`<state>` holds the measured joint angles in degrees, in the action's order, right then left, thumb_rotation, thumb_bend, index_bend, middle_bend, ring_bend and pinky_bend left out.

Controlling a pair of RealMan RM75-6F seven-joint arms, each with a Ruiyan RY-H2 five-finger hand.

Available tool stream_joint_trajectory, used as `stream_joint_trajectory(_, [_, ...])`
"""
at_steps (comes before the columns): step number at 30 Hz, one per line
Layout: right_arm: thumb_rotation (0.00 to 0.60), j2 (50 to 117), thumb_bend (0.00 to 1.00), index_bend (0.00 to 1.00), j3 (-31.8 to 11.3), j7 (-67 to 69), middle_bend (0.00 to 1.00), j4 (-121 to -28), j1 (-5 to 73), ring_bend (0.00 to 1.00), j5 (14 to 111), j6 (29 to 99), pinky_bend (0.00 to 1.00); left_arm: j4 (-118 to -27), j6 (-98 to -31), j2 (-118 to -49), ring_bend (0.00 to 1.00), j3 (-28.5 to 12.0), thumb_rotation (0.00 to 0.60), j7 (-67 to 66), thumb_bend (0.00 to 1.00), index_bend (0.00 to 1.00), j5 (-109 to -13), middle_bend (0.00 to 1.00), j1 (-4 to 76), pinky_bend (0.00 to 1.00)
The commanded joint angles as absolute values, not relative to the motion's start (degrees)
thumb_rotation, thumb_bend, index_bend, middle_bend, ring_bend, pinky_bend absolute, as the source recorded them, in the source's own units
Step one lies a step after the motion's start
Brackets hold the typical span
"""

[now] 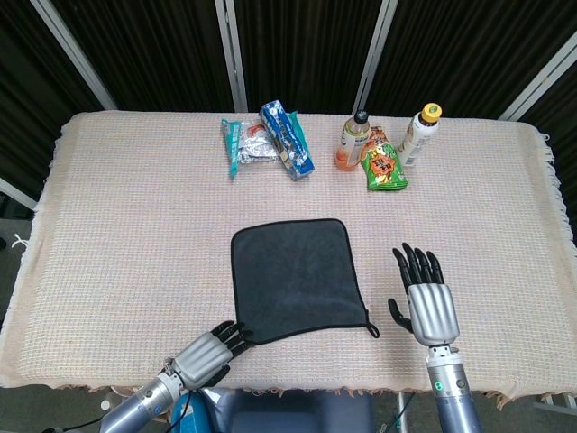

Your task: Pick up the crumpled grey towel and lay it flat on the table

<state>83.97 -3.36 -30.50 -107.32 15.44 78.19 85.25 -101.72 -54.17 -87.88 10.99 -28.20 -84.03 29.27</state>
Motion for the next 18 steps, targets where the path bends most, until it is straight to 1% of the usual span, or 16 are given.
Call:
stream_joint_trajectory(1, [0.6, 84.0, 0.36, 0.0, -3.4, -30.4, 0.0, -107.2, 15.3, 0.0, 78.2, 85.1, 0.04, -102.2, -54.4, -87.2, 0.0, 11.5, 0.6, -27.9, 0.61, 0.12, -84.7, 0.09, 29.1, 0.08])
stream_joint_trajectory(8, [0.6, 84.0, 0.36, 0.0, -3.5, -30.1, 0.0, -107.2, 15.0, 0.0, 78.4, 84.9, 0.04, -103.2, -54.9, -85.5, 0.0, 12.5, 0.6, -27.7, 0.61, 0.12, -86.2, 0.09, 28.9, 0.08])
stream_joint_trajectory(11, [0.6, 84.0, 0.36, 0.0, -3.5, -30.1, 0.0, -107.2, 14.9, 0.0, 78.5, 84.9, 0.04, -103.5, -56.1, -85.2, 0.0, 12.3, 0.6, -26.9, 0.59, 0.09, -87.0, 0.07, 28.5, 0.08])
stream_joint_trajectory(14, [0.6, 84.0, 0.36, 0.0, -3.5, -30.3, 0.0, -107.2, 14.8, 0.0, 78.8, 84.9, 0.04, -103.5, -57.7, -85.2, 0.0, 12.1, 0.6, -25.2, 0.52, 0.04, -88.3, 0.04, 27.9, 0.08])
stream_joint_trajectory(16, [0.6, 84.0, 0.36, 0.0, -3.5, -30.4, 0.0, -107.3, 14.7, 0.0, 79.0, 84.8, 0.04, -103.2, -59.1, -85.2, 0.0, 11.9, 0.6, -23.6, 0.43, 0.01, -89.8, 0.02, 27.5, 0.08])
stream_joint_trajectory(18, [0.6, 84.0, 0.36, 0.0, -3.4, -30.6, 0.0, -107.4, 14.6, 0.0, 79.2, 84.8, 0.04, -102.9, -60.6, -85.1, 0.0, 12.0, 0.6, -21.7, 0.35, 0.0, -91.6, 0.01, 27.1, 0.08])
